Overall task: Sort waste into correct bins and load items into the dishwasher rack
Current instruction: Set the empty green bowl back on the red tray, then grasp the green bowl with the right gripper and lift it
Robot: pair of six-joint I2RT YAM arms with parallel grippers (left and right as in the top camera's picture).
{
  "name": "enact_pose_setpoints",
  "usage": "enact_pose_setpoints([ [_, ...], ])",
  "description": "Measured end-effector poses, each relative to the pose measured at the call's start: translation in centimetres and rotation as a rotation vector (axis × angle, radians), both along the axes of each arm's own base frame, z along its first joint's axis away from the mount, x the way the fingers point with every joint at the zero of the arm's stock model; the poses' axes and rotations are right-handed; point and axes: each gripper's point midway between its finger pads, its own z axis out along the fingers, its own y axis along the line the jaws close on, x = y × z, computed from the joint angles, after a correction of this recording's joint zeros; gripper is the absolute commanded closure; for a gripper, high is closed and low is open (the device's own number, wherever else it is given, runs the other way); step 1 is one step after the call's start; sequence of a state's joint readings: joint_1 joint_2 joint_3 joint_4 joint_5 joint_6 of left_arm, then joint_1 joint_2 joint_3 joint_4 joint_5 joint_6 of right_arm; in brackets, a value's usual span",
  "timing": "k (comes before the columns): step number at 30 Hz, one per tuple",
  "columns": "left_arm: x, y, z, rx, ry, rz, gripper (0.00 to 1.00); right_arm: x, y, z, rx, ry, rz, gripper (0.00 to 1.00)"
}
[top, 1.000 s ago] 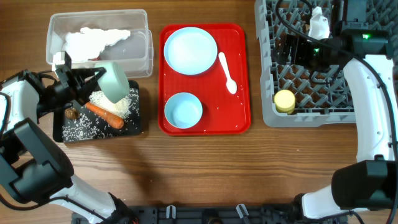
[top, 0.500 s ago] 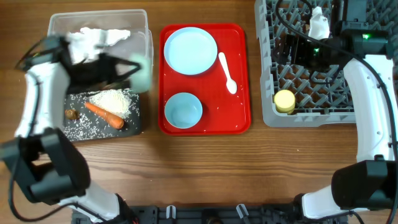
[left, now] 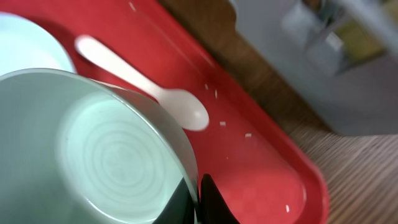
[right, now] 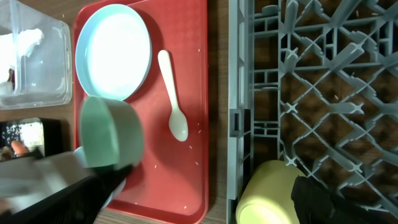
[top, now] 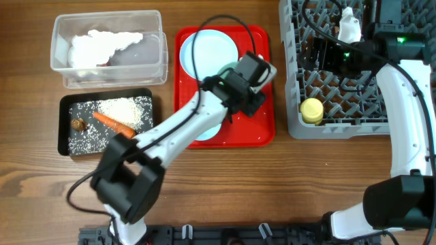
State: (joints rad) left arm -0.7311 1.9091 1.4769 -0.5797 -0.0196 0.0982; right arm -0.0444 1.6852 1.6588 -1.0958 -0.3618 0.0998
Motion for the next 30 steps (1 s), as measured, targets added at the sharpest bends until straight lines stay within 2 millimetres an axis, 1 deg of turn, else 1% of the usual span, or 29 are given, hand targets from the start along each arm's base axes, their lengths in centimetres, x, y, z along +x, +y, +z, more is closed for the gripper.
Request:
enact_pose_setpoints([
  [1, -0.4, -0.4, -1.4, 0.026, 0.017, -0.010, 0.96, 0.0, 0.0, 0.0, 0.000, 0.000, 0.000, 0.00],
  [2, -0.8, -0.8, -2.3, 0.042, 0.029, -0.022, 0.96, 0.0, 0.0, 0.0, 0.000, 0.000, 0.000, 0.00],
  [7, -2.5, -2.3, -2.6, 0.052, 0.032, -0.068, 0.96, 0.0, 0.0, 0.0, 0.000, 0.000, 0.000, 0.00],
  [9, -2.9, -2.2, -2.8, 0.065, 0.045, -0.073, 0.87, 0.0, 0.0, 0.0, 0.000, 0.000, 0.000, 0.00],
  [10, -3.0, -2.2, -2.8, 0.066, 0.047, -0.072, 0.79, 0.0, 0.0, 0.0, 0.000, 0.000, 0.000, 0.00],
  [11, -3.1, -2.1, -2.9, 0.067, 0.056, -0.062, 0.65, 0.0, 0.0, 0.0, 0.000, 0.000, 0.000, 0.00],
  [12, -3.3, -1.8, -3.1, 0.073, 0.068, -0.052, 0.59, 0.0, 0.0, 0.0, 0.000, 0.000, 0.000, 0.00],
  [13, -3.4, -1.6, -3.2, 0.080, 0.078, -0.045, 0.58, 0.0, 0.0, 0.0, 0.000, 0.000, 0.000, 0.00],
  [15, -3.8, -1.2, -3.4, 0.097, 0.096, -0.042, 0.60, 0.0, 0.0, 0.0, 0.000, -0.001, 0.000, 0.00],
  [17, -3.9, -1.1, -3.5, 0.092, 0.107, -0.021, 0.57, 0.2, 0.0, 0.1, -0.001, -0.011, 0.000, 0.00],
  [18, -3.8, -1.1, -3.5, 0.087, 0.110, -0.008, 0.55, 0.3, 0.0, 0.1, -0.001, -0.013, 0.000, 0.00],
  [20, -3.7, -0.8, -3.2, 0.071, 0.119, 0.031, 0.44, 0.4, 0.0, 0.2, -0.001, -0.020, 0.000, 0.00],
  [21, -3.1, -0.3, -1.9, 0.039, 0.113, 0.076, 0.30, 0.5, 0.0, 0.2, -0.001, -0.023, 0.000, 0.00],
  [22, -2.2, 0.5, 0.5, -0.015, 0.084, 0.126, 0.19, 0.6, 0.1, 0.3, 0.003, -0.028, 0.002, 0.00],
  [23, -1.3, 1.6, 3.4, -0.075, 0.049, 0.179, 0.15, 0.8, 0.3, 0.6, 0.018, -0.043, 0.010, 0.00],
  [24, -0.5, 2.7, 5.7, -0.129, 0.022, 0.229, 0.11, 1.2, 0.6, 0.9, 0.031, -0.062, 0.018, 0.00],
  [25, 0.4, 4.4, 8.2, -0.181, -0.013, 0.286, 0.00, 1.8, 1.0, 1.3, 0.042, -0.095, 0.031, 0.00],
  [26, 1.4, 6.2, 10.4, -0.224, -0.051, 0.337, 0.00, 1.9, 1.4, 1.5, 0.047, -0.105, 0.041, 0.01],
  [27, 2.3, 8.6, 12.4, -0.266, -0.085, 0.403, 0.00, 2.1, 2.1, 1.7, 0.049, -0.120, 0.060, 0.01],
  [28, 3.0, 10.5, 13.6, -0.285, -0.109, 0.453, 0.00, 2.2, 3.4, 1.8, 0.051, -0.135, 0.091, 0.01],
  [29, 3.6, 12.0, 14.1, -0.298, -0.120, 0.500, 0.00, 2.3, 4.5, 1.6, 0.048, -0.135, 0.115, 0.02],
  [30, 4.3, 13.5, 14.2, -0.310, -0.120, 0.551, 0.00, 2.3, 6.9, 0.3, 0.036, -0.107, 0.156, 0.09],
])
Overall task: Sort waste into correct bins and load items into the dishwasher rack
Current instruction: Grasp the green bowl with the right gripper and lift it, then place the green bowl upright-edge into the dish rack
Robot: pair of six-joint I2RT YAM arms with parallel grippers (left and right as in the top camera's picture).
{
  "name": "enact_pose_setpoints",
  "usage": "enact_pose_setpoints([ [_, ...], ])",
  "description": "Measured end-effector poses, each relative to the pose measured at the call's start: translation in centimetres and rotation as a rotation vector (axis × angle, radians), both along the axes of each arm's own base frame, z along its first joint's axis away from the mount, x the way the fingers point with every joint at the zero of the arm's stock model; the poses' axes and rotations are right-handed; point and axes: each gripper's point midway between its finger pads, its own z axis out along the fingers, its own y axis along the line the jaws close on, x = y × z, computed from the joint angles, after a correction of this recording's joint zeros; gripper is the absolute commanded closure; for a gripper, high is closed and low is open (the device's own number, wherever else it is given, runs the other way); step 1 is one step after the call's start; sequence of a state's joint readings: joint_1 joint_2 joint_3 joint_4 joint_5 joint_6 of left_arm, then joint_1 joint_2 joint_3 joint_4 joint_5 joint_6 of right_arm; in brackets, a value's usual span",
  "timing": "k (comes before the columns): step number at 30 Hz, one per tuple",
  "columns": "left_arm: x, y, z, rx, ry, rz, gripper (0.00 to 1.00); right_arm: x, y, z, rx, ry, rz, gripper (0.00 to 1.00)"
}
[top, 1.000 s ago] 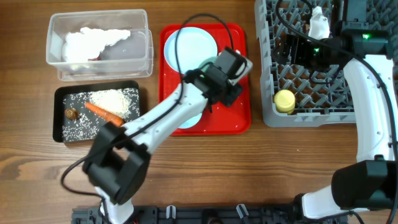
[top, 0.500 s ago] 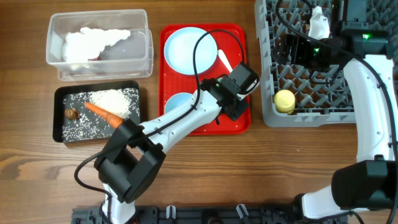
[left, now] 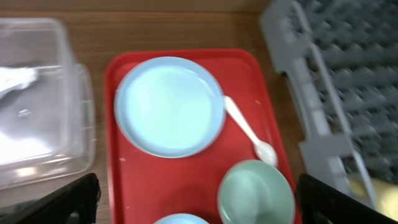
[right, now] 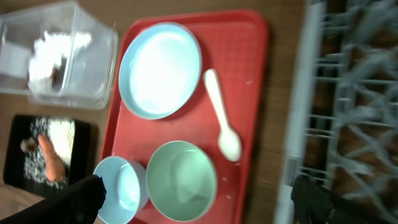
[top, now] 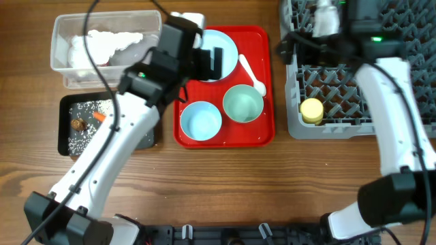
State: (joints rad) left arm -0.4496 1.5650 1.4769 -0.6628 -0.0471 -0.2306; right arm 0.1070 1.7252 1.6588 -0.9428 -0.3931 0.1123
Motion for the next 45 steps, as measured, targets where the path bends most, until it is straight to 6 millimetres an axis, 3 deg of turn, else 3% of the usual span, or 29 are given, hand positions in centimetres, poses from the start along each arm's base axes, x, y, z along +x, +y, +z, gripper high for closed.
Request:
enact_pose_setpoints([
  [4, 1.8, 6.8, -0.8, -0.067, 0.064, 0.237, 0.00, -0.8, 3.8, -6.7, -0.067, 0.180, 0.061, 0.27],
  [6, 2.0, 10.0, -1.3, -0.072, 0.095, 0.329, 0.00, -1.1, 4.1, -9.5, -0.096, 0.256, 0.060, 0.33],
  [9, 1.6, 12.8, -2.1, -0.065, 0.139, 0.401, 0.00, -1.5, 3.8, -12.8, -0.125, 0.334, 0.051, 0.35],
  [12, 1.7, 14.3, -2.2, -0.068, 0.143, 0.438, 0.00, -2.7, 3.8, -15.5, -0.144, 0.396, 0.059, 0.38],
  [14, 1.8, 15.1, -2.2, -0.069, 0.143, 0.457, 0.00, -3.0, 4.1, -16.6, -0.151, 0.393, 0.068, 0.54],
  [18, 1.8, 15.9, -2.2, -0.070, 0.143, 0.475, 0.00, -3.3, 4.1, -19.1, -0.148, 0.375, 0.068, 0.66],
  [21, 1.8, 15.9, -2.2, -0.071, 0.142, 0.475, 0.00, -3.7, 4.0, -19.9, -0.152, 0.379, 0.069, 0.94],
  [28, 1.8, 15.9, -2.2, -0.071, 0.142, 0.475, 0.00, -3.5, 4.0, -19.9, -0.148, 0.383, 0.047, 0.96],
  [30, 1.8, 15.9, -2.2, -0.071, 0.142, 0.475, 0.00, -3.2, 3.8, -19.2, -0.159, 0.377, 0.043, 0.96],
  [33, 1.8, 15.9, -2.2, -0.073, 0.143, 0.477, 0.00, -0.1, 2.4, -15.4, -0.241, 0.231, -0.016, 0.96],
  [34, 1.8, 15.9, -2.2, -0.073, 0.143, 0.477, 0.00, 1.4, 1.5, -13.0, -0.286, 0.149, -0.057, 0.96],
  [35, 1.8, 15.9, -2.2, -0.073, 0.143, 0.477, 0.00, 2.6, 0.4, -11.3, -0.336, 0.085, -0.110, 0.96],
  [37, 1.8, 15.9, -2.2, -0.073, 0.143, 0.477, 0.00, 6.3, -3.4, -5.7, -0.491, -0.129, -0.308, 0.96],
  [40, 1.8, 15.9, -2.2, -0.073, 0.143, 0.477, 0.00, 9.8, -8.1, -0.3, -0.658, -0.379, -0.560, 0.96],
  [42, 1.8, 15.9, -2.2, -0.072, 0.145, 0.478, 0.00, 11.3, -9.7, 2.8, -0.708, -0.506, -0.635, 0.96],
  [45, 1.8, 15.9, -2.2, -0.073, 0.144, 0.478, 0.00, 12.7, -12.1, 5.7, -0.822, -0.618, -0.663, 0.96],
])
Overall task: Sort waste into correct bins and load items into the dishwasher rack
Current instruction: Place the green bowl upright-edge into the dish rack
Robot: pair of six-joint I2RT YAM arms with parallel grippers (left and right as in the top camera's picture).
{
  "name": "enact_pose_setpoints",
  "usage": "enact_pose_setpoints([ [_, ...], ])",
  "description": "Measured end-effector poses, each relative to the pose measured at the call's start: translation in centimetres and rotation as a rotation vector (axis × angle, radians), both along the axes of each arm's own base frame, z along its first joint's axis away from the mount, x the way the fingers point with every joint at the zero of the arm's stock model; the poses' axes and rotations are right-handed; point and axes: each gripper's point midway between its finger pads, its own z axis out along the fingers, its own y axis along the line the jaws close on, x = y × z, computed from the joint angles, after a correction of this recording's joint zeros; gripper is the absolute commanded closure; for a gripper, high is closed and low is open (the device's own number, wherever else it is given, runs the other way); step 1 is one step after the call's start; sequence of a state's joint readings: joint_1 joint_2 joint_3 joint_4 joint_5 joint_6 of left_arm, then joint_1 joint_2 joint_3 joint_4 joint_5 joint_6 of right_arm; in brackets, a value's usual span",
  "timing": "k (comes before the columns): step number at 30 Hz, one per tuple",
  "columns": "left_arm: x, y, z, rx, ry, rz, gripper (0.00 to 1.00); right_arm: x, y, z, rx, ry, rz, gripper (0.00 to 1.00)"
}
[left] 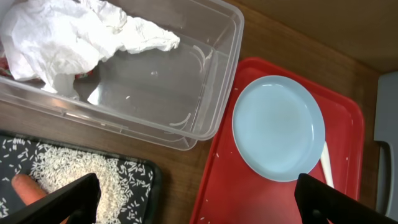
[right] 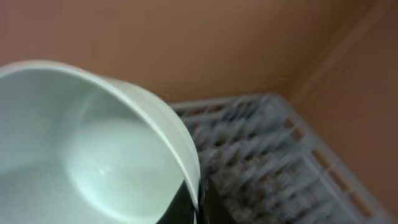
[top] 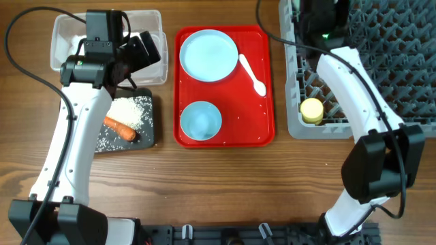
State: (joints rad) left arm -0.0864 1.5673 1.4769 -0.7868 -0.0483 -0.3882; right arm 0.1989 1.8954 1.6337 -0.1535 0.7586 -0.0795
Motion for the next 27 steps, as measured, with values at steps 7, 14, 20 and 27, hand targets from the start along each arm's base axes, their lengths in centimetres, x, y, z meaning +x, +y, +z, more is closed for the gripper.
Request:
enact_pose_setpoints([
  [7, 0.0, 0.0, 0.0, 0.000, 0.000, 0.000, 0.00, 0.9, -3.6, -5.2, -0.435, 0.333, -0.084, 0.96],
  [14, 0.0, 0.0, 0.0, 0.000, 0.001, 0.000, 0.00, -1.6, -4.2, -8.8, -0.479, 0.564, -0.065, 0.96],
  [20, 0.0, 0.0, 0.0, 0.000, 0.000, 0.000, 0.00, -2.1, -4.2, -9.4, -0.415, 0.535, -0.094, 0.96],
  [27, 0.0, 0.0, 0.0, 0.000, 0.000, 0.000, 0.00, -1.8, -4.8, -7.4, -0.461, 0.474, -0.169, 0.96],
])
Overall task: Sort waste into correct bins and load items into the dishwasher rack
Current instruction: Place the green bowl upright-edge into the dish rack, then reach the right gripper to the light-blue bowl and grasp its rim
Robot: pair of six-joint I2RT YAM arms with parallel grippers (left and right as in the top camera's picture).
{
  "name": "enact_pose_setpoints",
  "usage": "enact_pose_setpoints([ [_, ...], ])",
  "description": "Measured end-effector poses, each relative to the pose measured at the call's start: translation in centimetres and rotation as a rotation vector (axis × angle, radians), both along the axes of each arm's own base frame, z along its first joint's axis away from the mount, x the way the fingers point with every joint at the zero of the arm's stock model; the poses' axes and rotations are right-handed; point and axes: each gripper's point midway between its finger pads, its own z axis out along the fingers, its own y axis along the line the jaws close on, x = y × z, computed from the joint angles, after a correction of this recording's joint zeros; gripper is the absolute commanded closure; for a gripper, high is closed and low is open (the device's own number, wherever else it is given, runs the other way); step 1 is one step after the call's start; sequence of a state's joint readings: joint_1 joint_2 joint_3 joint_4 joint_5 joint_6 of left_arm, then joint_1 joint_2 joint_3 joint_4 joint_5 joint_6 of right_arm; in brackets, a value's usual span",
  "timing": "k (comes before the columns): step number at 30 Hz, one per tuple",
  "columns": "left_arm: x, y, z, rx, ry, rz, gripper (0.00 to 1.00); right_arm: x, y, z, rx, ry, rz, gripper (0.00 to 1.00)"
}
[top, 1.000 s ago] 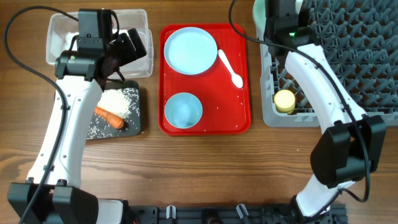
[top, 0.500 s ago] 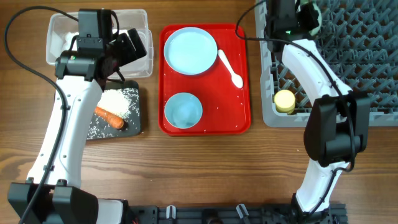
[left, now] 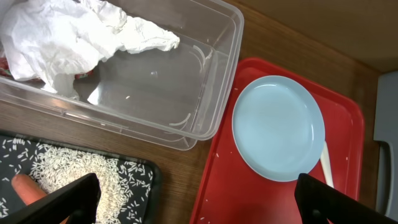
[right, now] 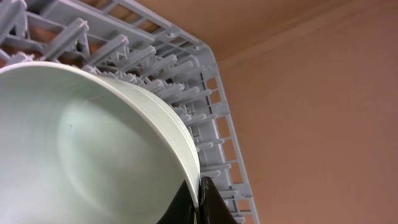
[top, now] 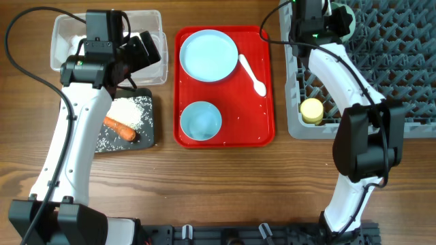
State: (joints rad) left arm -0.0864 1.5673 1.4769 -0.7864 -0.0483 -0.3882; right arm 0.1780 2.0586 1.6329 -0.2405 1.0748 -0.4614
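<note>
My right gripper [right: 199, 190] is shut on the rim of the pale green bowl [right: 93, 155], which it holds tilted on edge over the far left part of the grey dishwasher rack [right: 155, 68]. From overhead the bowl [top: 345, 20] shows beside that gripper [top: 328, 19]. My left gripper [left: 199, 208] stands open and empty over the gap between the clear bin [left: 205, 93] and the red tray [left: 224, 186]. On the red tray [top: 264, 133] lie a blue plate [top: 208, 56], a white spoon [top: 252, 75] and a small blue bowl [top: 201, 121].
A yellow cup [top: 312, 111] lies in the rack's [top: 402, 82] near left corner. White tissue [top: 102, 41] fills the clear bin's left side. The black tray [top: 146, 136] holds rice [top: 126, 109] and a carrot [top: 119, 127].
The right gripper has turned with the green bowl; the bowl now hangs on edge close over the rack's tines. The left arm has not moved.
First my left gripper held the green bowl over the red tray while the right was open above the rack. Then the bowl stood on the tray with both grippers open. Later the right gripper held it by the rim, and now over the rack.
</note>
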Motion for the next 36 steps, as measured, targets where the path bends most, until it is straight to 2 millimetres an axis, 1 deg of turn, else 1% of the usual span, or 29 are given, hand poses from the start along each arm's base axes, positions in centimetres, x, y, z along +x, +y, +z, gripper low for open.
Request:
enact_pose_setpoints([
  [5, 0.0, 0.0, 0.0, 0.000, 0.000, 0.000, 0.00, -0.2, 0.8, -0.5, -0.010, 0.040, 0.020, 0.96],
  [9, 0.0, 0.0, 0.0, 0.000, 0.000, 0.000, 0.00, 0.0, 1.3, -1.7, -0.030, 0.080, 0.029, 0.96],
  [13, 0.0, 0.0, 0.0, 0.000, 0.000, 0.000, 0.00, 0.2, 1.0, -1.5, -0.068, 0.077, 0.011, 0.96],
  [15, 0.0, 0.0, 0.0, 0.000, 0.000, 0.000, 0.00, 0.6, 1.0, -1.3, -0.098, 0.065, 0.007, 0.96],
  [19, 0.0, 0.0, 0.0, 0.000, 0.000, 0.000, 0.00, 0.8, 1.3, -1.2, -0.140, 0.101, 0.018, 0.96],
  [21, 0.0, 0.0, 0.0, 0.000, 0.000, 0.000, 0.00, 0.8, 2.0, -1.4, -0.148, 0.122, 0.035, 0.96],
  [23, 0.0, 0.0, 0.0, 0.000, 0.000, 0.000, 0.00, 0.6, 3.6, -1.7, -0.161, 0.154, 0.071, 0.95],
  [24, 0.0, 0.0, 0.0, 0.000, 0.000, 0.000, 0.00, 0.6, 4.0, -1.8, -0.165, 0.163, 0.079, 0.90],
  [25, 0.0, 0.0, 0.0, 0.000, 0.000, 0.000, 0.00, 0.6, 4.2, -1.8, -0.168, 0.168, 0.083, 0.79],
  [26, 0.0, 0.0, 0.0, 0.000, 0.000, 0.000, 0.00, 0.5, 4.5, -1.9, -0.168, 0.177, 0.091, 0.73],
  [28, 0.0, 0.0, 0.0, 0.000, 0.000, 0.000, 0.00, 0.5, 6.0, -2.5, -0.170, 0.203, 0.132, 0.63],
  [29, 0.0, 0.0, 0.0, 0.000, 0.000, 0.000, 0.00, 0.5, 7.0, -2.7, -0.168, 0.209, 0.158, 0.53],
  [30, 0.0, 0.0, 0.0, 0.000, 0.000, 0.000, 0.00, 0.4, 7.8, -3.0, -0.169, 0.227, 0.181, 0.46],
  [31, 0.0, 0.0, 0.0, 0.000, 0.000, 0.000, 0.00, 0.2, 8.3, -3.6, -0.166, 0.267, 0.209, 0.38],
  [32, 0.0, 0.0, 0.0, 0.000, 0.000, -0.001, 0.00, 0.1, 8.8, -4.1, -0.158, 0.291, 0.234, 0.17],
  [33, 0.0, 0.0, 0.0, 0.000, 0.000, 0.000, 0.00, 0.1, 9.1, -4.6, -0.149, 0.311, 0.257, 0.00],
  [36, 0.0, 0.0, 0.0, 0.000, 0.000, 0.000, 0.00, 0.2, 9.4, -4.8, -0.139, 0.316, 0.273, 0.00],
])
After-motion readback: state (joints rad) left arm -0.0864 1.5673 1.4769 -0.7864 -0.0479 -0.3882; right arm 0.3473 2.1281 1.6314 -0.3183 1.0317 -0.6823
